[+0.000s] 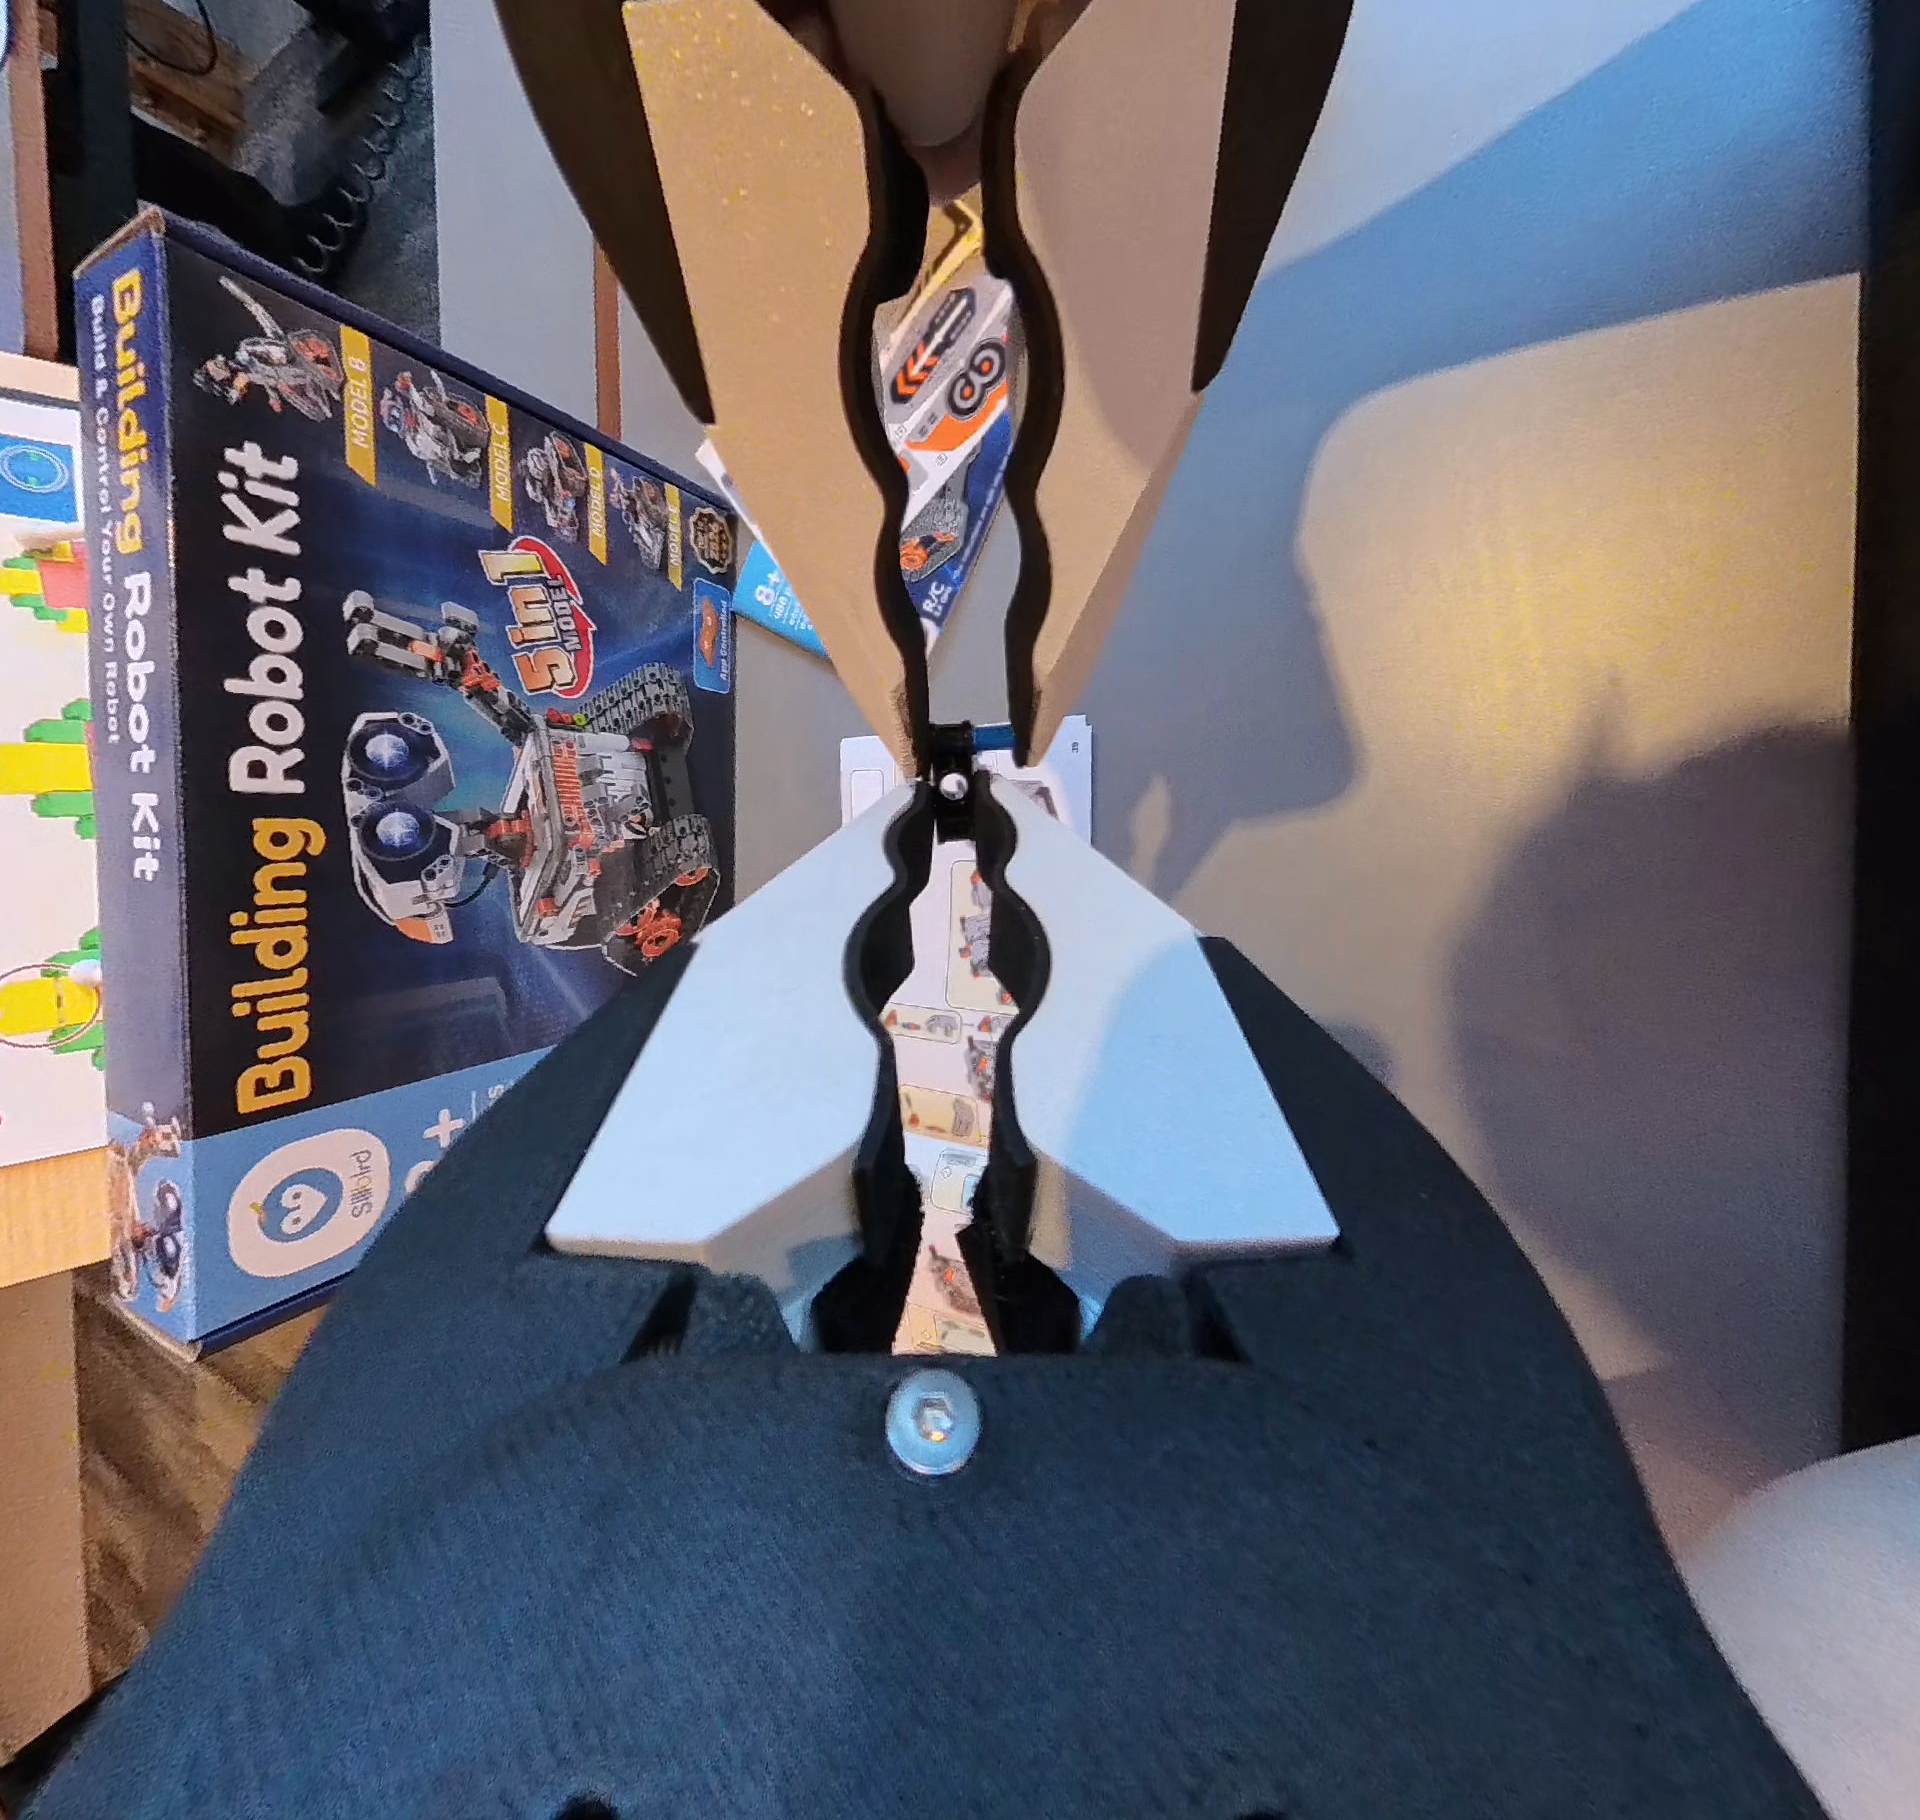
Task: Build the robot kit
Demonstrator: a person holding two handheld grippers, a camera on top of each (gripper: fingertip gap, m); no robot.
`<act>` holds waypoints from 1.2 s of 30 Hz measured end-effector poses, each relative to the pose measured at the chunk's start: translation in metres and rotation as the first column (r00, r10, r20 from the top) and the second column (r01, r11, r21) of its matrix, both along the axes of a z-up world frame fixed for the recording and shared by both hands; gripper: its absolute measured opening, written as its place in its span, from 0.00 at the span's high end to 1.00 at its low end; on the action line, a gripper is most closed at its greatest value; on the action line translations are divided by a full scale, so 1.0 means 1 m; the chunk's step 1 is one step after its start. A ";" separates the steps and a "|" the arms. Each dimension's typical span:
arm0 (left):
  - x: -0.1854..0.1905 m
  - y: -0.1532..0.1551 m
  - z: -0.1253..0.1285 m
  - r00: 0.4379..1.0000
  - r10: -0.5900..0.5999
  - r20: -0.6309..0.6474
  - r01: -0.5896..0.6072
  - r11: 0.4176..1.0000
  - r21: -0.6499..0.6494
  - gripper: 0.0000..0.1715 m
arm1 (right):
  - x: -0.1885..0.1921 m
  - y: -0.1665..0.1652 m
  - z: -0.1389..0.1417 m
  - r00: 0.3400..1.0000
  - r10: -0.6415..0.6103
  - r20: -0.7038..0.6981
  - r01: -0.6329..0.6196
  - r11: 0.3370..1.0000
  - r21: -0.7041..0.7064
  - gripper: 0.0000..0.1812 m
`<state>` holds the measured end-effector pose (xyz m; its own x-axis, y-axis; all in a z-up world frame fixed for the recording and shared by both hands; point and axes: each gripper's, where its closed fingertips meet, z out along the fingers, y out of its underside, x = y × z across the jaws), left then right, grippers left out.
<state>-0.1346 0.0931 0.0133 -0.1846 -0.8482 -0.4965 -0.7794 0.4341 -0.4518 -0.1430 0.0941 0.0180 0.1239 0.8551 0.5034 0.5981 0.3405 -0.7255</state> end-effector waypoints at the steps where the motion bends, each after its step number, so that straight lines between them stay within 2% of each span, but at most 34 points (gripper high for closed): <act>1: 0.000 0.000 0.000 1.000 0.000 -0.002 0.000 1.000 0.003 0.97 | 0.000 0.000 0.000 1.000 0.001 0.002 -0.001 1.000 0.001 0.92; 5: -0.001 0.000 -0.002 1.000 0.010 -0.012 -0.010 1.000 -0.007 0.97 | -0.001 0.000 -0.002 1.000 -0.004 0.014 0.004 1.000 -0.008 0.92; 8: -0.002 0.007 -0.002 1.000 0.027 -0.014 -0.026 0.998 0.055 0.97 | -0.002 0.007 -0.002 0.999 -0.050 0.001 0.050 0.998 -0.043 0.91; 12: 0.000 0.000 -0.001 1.000 -0.008 -0.002 0.008 0.999 0.041 0.97 | -0.001 0.001 -0.003 0.999 -0.026 0.032 0.026 1.000 -0.008 0.91; 20: -0.004 -0.015 0.024 0.993 -0.033 0.111 0.026 0.998 0.064 0.96 | -0.004 -0.015 0.019 1.000 0.008 0.006 -0.009 1.000 0.030 0.91; 21: -0.007 -0.015 0.034 0.988 -0.025 0.152 0.012 0.996 0.085 0.91 | -0.005 -0.016 0.023 1.000 0.013 -0.005 -0.013 0.999 0.045 0.91; 23: -0.016 -0.020 0.056 0.967 -0.034 0.252 0.011 0.996 0.093 0.74 | -0.004 -0.020 0.036 0.999 0.017 -0.041 -0.013 0.997 0.077 0.91; 26: -0.026 -0.046 0.085 0.910 -0.101 0.403 0.088 0.995 0.050 0.60 | -0.006 -0.036 0.065 0.991 0.047 -0.127 -0.027 0.988 0.152 0.91; 27: -0.027 -0.054 0.096 0.883 -0.116 0.454 0.100 0.993 0.059 0.59 | -0.010 -0.045 0.075 0.985 0.076 -0.158 -0.049 0.984 0.169 0.91; 29: -0.027 -0.070 0.112 0.842 -0.143 0.521 0.130 0.990 0.061 0.60 | -0.015 -0.060 0.092 0.971 0.110 -0.211 -0.065 0.976 0.209 0.91; 31: -0.028 -0.084 0.117 0.829 -0.184 0.529 0.150 0.983 0.107 0.61 | -0.021 -0.073 0.101 0.962 0.138 -0.234 -0.084 0.970 0.228 0.91; 35: -0.034 -0.090 0.124 0.812 -0.250 0.528 0.124 0.957 0.263 0.83 | -0.023 -0.085 0.111 0.952 0.156 -0.263 -0.093 0.967 0.237 0.91; 36: -0.035 -0.091 0.121 0.812 -0.256 0.525 0.134 0.957 0.259 0.84 | -0.023 -0.086 0.111 0.951 0.157 -0.267 -0.094 0.968 0.234 0.91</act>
